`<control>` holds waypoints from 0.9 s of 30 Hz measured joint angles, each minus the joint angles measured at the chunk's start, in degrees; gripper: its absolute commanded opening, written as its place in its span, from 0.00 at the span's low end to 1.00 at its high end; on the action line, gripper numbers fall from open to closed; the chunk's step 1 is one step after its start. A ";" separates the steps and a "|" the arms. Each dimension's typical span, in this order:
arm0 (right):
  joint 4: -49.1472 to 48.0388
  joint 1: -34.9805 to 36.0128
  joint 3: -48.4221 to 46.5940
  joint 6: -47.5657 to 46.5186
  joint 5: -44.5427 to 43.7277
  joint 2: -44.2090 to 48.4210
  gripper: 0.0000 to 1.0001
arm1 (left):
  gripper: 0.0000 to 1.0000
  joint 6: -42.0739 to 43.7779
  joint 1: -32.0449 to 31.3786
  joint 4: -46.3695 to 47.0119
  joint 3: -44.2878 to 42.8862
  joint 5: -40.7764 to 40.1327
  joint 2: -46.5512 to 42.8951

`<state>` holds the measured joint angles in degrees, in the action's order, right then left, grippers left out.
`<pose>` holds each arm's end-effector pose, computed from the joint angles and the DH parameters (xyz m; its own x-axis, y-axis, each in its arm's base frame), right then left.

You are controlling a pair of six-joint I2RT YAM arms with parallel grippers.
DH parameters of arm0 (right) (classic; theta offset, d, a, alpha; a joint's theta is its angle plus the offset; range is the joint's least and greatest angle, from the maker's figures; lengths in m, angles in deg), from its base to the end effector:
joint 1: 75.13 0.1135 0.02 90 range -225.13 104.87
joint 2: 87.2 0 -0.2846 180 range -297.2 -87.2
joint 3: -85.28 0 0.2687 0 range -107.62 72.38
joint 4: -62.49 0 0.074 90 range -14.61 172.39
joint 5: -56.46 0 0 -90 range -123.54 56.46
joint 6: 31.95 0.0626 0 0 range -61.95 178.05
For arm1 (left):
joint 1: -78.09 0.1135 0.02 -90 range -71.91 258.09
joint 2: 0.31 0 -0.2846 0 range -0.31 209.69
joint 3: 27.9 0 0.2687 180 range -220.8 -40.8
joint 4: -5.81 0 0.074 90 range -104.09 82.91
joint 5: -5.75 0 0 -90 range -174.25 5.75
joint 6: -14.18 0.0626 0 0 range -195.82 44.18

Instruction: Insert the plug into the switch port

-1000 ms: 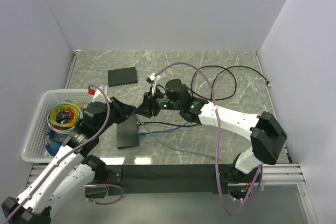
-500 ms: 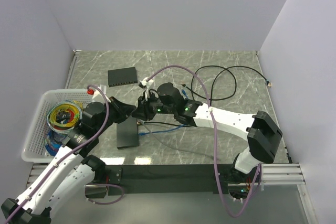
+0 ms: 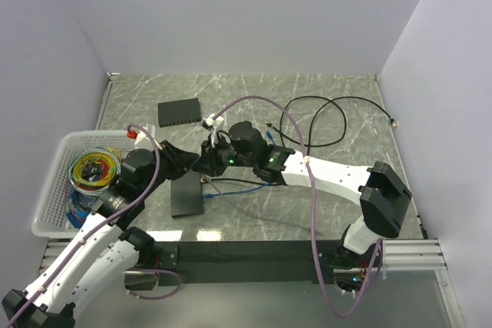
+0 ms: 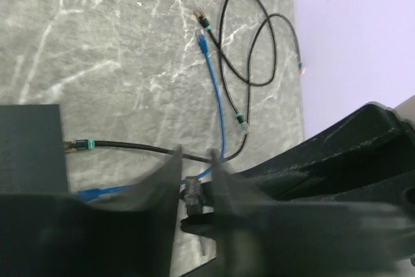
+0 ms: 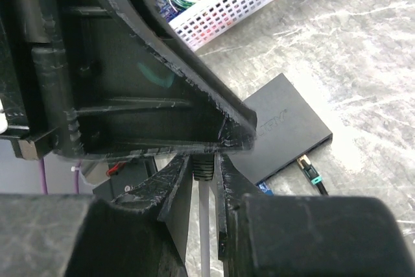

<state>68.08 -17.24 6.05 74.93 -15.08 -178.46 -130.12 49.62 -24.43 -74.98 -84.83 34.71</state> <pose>0.2044 0.3631 0.3017 -0.4338 -0.1732 -0.8842 -0.8756 0.3123 0.3685 0.1581 -0.0850 0.2903 -0.5403 -0.6308 -0.5570 0.0505 0.6364 -0.7697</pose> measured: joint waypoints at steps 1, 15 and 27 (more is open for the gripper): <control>-0.09 0.00 0.02 0.04 -0.09 0.02 0.00 | 0.44 0.09 0.00 0.07 0.00 -0.17 0.13; 4.20 -10.54 -1.22 2.29 -6.84 -2.29 0.00 | 0.76 6.16 11.45 -0.57 -10.12 -3.85 19.89; 20.96 -17.59 -46.49 10.05 -16.94 -37.83 0.00 | 0.72 11.34 29.73 11.28 -20.11 -1.86 48.68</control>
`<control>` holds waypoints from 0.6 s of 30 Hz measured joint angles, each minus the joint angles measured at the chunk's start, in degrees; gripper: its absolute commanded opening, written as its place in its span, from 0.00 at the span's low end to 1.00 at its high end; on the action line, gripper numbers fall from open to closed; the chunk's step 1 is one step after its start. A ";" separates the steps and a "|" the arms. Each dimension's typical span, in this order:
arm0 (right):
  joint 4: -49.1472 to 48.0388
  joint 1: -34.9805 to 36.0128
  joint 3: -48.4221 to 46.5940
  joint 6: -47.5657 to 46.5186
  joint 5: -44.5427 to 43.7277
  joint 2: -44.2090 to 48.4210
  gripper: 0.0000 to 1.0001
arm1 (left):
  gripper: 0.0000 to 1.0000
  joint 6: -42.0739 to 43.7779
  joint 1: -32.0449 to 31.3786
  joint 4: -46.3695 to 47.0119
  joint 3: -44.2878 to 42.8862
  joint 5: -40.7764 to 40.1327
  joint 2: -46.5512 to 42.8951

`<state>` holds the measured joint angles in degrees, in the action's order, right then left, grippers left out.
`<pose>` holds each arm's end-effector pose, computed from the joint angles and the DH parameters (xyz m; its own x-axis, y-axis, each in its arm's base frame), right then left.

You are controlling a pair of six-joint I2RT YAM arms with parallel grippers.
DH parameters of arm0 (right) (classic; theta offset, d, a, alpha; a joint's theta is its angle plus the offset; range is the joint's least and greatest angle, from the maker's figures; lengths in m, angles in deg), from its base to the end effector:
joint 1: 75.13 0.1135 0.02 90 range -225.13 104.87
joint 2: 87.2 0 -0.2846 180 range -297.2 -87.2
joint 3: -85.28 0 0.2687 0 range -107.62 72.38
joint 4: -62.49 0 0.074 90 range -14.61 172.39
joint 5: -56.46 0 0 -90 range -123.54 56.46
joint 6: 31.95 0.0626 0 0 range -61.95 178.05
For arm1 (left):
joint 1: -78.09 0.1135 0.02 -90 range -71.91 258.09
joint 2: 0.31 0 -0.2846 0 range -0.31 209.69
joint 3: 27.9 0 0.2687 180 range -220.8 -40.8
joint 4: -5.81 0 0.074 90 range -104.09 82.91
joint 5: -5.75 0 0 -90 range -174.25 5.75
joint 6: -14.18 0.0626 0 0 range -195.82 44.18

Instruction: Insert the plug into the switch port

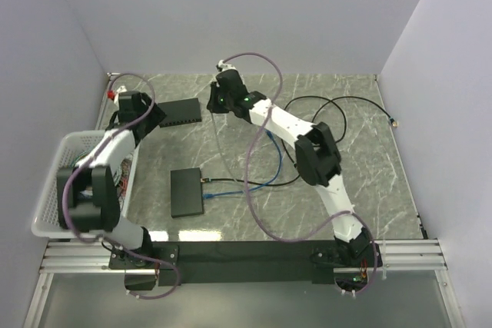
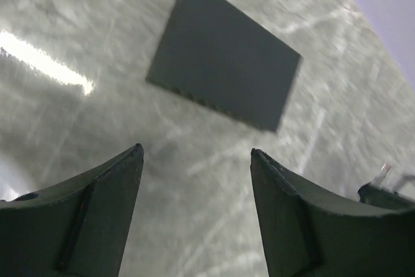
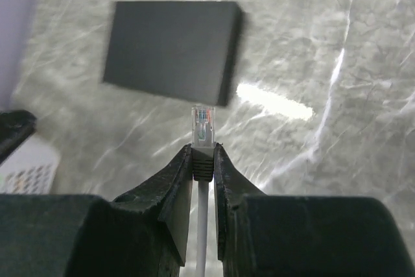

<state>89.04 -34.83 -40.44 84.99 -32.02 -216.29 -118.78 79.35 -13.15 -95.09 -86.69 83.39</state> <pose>0.4459 0.3803 0.2505 -0.6400 0.0511 -0.7667 -0.4197 0.8126 0.4045 0.3574 0.0105 0.2408 -0.3860 -0.6895 -0.6129 -0.4368 0.7217 -0.5369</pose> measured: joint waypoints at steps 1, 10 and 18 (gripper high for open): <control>1.55 -0.11 -3.54 0.85 -0.72 -3.04 0.00 | 0.72 0.31 0.68 0.50 -1.97 -0.09 3.43; 12.41 -1.38 -18.49 7.10 -0.22 -16.90 0.00 | 0.69 0.96 2.01 1.81 -19.10 -0.37 25.00; 14.67 -2.01 -22.71 11.43 3.37 -19.69 0.00 | 0.67 1.81 2.27 -2.38 -30.69 -2.69 35.80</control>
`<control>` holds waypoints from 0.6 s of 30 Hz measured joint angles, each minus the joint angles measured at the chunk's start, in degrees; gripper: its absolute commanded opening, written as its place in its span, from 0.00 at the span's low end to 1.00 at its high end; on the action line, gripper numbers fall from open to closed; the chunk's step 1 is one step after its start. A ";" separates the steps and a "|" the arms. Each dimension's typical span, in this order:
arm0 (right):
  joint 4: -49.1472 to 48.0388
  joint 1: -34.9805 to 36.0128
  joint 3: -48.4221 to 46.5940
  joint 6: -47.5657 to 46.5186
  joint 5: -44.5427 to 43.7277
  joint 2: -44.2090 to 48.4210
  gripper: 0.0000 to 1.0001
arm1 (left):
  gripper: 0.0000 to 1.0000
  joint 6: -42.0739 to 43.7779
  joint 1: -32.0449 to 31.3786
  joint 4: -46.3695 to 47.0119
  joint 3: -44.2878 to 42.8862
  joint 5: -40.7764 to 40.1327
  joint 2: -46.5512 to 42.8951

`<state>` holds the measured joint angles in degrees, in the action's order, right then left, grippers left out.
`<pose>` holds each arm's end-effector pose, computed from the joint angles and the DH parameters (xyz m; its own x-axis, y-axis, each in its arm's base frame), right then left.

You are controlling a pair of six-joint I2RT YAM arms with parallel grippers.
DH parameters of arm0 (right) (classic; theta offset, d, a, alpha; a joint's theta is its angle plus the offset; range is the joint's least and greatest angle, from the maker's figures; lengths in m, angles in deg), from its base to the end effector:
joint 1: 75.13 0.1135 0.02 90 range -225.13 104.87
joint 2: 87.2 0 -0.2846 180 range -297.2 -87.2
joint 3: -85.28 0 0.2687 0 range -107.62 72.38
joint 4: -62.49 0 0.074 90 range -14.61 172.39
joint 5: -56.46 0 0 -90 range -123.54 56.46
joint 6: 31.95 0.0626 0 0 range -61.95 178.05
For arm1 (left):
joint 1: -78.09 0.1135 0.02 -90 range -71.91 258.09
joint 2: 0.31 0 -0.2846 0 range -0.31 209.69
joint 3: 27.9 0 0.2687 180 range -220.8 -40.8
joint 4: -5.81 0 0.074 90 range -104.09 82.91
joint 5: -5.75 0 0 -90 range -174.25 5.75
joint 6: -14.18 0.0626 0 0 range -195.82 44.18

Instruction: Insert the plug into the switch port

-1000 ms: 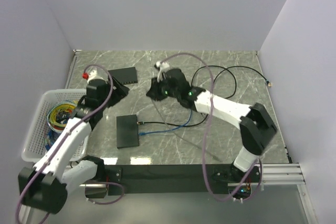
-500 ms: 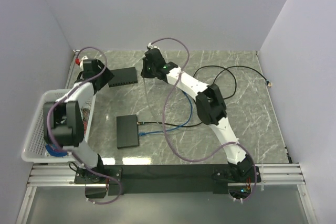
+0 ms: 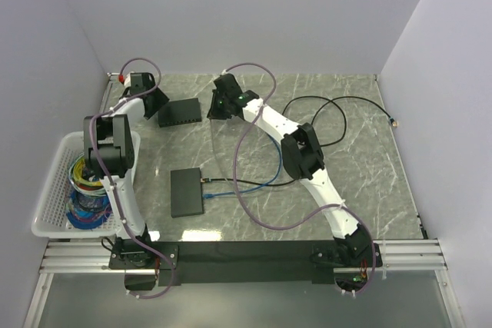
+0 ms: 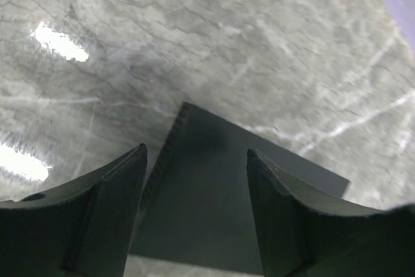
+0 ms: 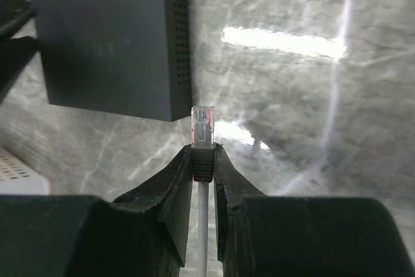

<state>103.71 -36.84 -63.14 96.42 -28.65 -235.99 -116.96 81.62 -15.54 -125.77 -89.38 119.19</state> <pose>0.4944 0.3971 0.1687 -0.8228 0.1384 -0.5513 -0.1999 0.8375 0.5086 0.5084 0.0370 0.1692 -0.4291 -0.6830 -0.5911 -0.5430 0.7180 -0.4354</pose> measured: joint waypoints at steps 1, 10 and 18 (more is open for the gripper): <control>0.04 -0.02 -0.68 0.50 0.57 -0.48 0.00 | 0.66 0.00 0.00 -0.57 -0.83 -0.28 0.74; -4.72 -0.09 3.50 2.69 3.69 0.22 0.00 | 0.64 0.00 -2.12 -4.70 -3.54 -1.33 3.13; -12.55 -0.48 31.30 0.31 4.33 16.00 0.00 | 0.61 -1.75 -8.41 -3.23 8.63 -1.14 -5.33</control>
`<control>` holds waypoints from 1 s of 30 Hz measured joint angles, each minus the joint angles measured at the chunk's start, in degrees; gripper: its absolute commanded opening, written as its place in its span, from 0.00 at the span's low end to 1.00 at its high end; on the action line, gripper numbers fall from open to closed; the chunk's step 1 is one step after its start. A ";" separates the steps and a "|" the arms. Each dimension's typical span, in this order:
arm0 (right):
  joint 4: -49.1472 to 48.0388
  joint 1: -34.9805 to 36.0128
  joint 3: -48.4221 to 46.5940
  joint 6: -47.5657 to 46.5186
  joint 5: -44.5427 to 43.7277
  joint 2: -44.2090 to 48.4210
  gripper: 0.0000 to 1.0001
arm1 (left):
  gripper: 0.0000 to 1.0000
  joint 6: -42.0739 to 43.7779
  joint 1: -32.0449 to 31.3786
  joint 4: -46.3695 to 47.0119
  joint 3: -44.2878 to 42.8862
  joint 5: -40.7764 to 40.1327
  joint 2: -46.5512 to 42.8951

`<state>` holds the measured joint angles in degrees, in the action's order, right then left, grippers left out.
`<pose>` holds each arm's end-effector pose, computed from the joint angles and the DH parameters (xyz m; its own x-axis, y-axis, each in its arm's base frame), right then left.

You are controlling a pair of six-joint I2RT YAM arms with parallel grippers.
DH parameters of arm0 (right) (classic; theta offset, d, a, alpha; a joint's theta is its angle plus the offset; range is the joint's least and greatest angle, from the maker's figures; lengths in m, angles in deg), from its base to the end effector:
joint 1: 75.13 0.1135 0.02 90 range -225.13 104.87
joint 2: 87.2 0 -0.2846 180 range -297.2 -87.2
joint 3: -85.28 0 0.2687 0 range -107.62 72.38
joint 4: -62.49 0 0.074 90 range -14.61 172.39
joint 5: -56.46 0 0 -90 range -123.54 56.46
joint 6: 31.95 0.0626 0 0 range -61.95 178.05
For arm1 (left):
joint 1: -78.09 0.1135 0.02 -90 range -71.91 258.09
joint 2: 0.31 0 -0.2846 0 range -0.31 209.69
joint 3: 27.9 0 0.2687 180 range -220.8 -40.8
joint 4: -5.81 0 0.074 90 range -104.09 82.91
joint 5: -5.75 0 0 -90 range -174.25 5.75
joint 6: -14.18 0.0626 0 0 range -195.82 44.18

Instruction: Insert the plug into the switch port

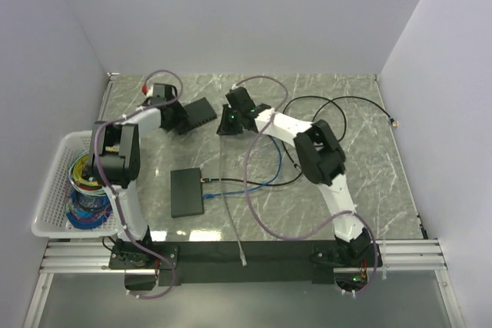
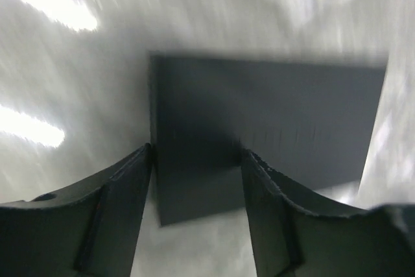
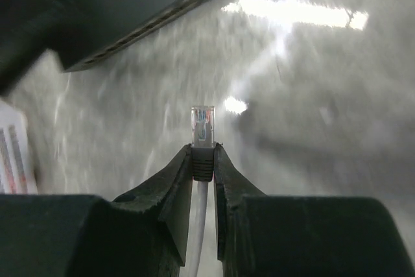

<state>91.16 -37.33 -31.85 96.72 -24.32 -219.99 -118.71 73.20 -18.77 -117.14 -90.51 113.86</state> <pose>0.4436 0.3568 0.1549 -0.8657 0.1091 -0.4885 -0.1981 0.8217 0.5344 0.4675 -0.0331 0.1563 -0.5648 -0.6307 -0.5322 -0.5053 0.7742 -0.3812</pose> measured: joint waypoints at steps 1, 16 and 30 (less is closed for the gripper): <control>-0.66 -0.07 3.28 -0.39 -0.22 2.84 0.00 | 0.60 -0.52 -1.33 0.22 2.51 0.44 -1.77; -7.56 -3.26 30.03 -9.51 -7.45 34.36 0.00 | 0.62 1.53 -4.46 -5.22 4.44 -2.25 -14.21; 3.15 -3.34 14.14 -18.58 -10.43 22.38 0.00 | 0.61 7.65 1.33 2.08 -16.50 2.91 2.10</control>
<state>94.31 -40.67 -17.70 78.15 -34.75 -197.61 -111.06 74.54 -16.70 -133.64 -87.60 115.95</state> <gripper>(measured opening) 0.223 0.609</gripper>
